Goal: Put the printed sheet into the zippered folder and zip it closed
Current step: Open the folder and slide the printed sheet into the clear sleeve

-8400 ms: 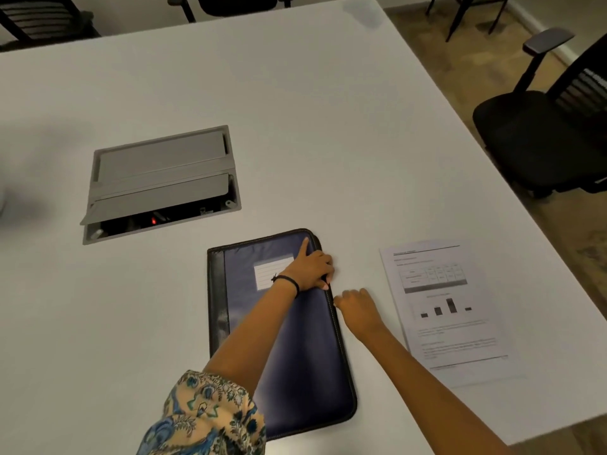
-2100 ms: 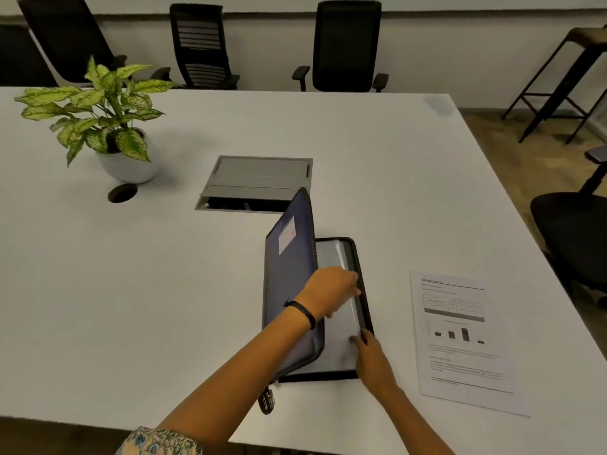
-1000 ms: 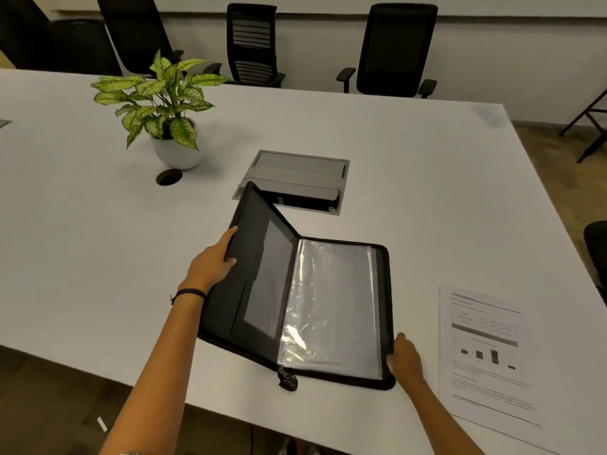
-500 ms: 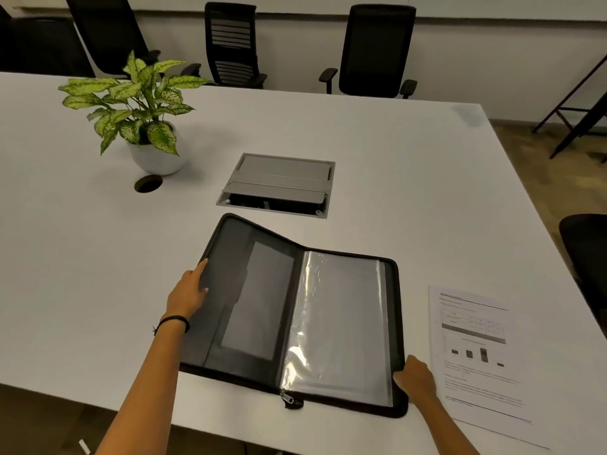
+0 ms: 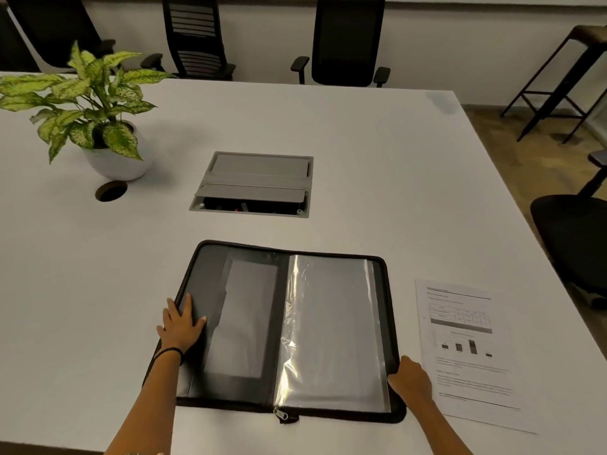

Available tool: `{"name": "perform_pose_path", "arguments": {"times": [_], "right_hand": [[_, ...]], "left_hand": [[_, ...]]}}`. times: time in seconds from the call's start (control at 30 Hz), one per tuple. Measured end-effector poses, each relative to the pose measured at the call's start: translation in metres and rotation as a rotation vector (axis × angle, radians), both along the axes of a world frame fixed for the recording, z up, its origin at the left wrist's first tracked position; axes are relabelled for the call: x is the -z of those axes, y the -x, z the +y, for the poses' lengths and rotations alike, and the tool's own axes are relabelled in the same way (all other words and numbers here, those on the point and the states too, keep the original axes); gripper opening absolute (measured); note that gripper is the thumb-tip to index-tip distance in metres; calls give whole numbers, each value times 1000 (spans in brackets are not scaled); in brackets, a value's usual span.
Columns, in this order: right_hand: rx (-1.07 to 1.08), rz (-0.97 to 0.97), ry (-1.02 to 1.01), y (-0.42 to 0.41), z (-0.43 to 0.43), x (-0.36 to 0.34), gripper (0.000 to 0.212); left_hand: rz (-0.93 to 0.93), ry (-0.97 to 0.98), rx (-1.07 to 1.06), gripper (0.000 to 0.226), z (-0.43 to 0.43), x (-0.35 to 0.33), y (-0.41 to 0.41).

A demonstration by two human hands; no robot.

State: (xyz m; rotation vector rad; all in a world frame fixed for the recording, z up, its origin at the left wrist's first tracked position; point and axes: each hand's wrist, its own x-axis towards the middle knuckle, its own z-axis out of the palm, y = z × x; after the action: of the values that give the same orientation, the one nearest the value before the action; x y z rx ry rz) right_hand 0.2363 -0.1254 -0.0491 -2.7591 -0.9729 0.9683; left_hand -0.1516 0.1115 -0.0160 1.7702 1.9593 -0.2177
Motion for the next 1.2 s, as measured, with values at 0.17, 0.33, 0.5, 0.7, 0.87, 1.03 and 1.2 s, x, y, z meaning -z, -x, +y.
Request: {"name": "perform_pose_path", "arguments": {"times": [0.17,0.33,0.5,0.7,0.87,1.03,1.2], "right_hand": [[-17,-5,30,0,2,3,10],[-15,-7,33,1,2,3,14],[-19,-32,33,2,-1,1,8],[-40,-49,26,1,-5,0,13],[-93,-31,11,-7,-9,-3,13],[-121,-77,-213,-34,-15,-13,11],[24,-21,-529,-80,-41,-16,11]], "left_hand": [[1,88,4,83,3,16,1],[46,168,38,93,4,22,-5],[18,199,4,98,11,25,-8],[-95,-6,-116,90,10,22,-30],[-195,-108,16,80,4,18,-80],[-297,-102,201,72,-4,11,-142],[-427,-101,368,71,-27,0,-213]]}}
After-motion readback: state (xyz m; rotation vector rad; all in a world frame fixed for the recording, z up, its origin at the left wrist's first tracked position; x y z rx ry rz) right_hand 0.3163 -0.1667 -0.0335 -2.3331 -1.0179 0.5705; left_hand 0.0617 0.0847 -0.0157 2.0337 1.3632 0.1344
